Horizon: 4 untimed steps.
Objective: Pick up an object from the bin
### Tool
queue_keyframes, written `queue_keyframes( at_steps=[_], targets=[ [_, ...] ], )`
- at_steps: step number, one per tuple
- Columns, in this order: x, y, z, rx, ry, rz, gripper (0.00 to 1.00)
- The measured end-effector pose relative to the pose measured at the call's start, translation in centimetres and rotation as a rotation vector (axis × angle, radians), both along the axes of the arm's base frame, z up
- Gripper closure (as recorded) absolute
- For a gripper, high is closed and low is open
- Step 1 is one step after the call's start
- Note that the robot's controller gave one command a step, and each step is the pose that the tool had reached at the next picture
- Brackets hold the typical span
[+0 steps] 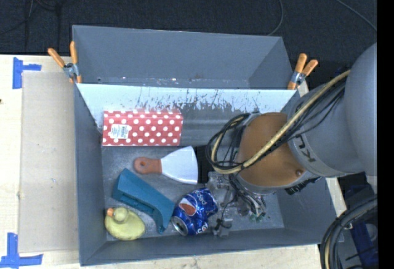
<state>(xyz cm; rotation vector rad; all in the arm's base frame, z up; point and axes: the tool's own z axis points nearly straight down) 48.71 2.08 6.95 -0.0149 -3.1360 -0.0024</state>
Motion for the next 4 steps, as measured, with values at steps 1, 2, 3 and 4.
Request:
queue_keyframes(
  at_steps=[1, 2, 3, 4],
  targets=[
    [-0.1, 3.5, 0.1, -0.002, -0.005, 0.074, 0.0],
    [0.6, 5.2, 0.0, -0.001, 0.003, 0.075, 1.0],
    [0.6, 5.2, 0.0, -0.001, 0.003, 0.076, 1.0],
    [0.4, 4.8, 2.7, 0.0, 0.007, 0.091, 1.0]
  ],
)
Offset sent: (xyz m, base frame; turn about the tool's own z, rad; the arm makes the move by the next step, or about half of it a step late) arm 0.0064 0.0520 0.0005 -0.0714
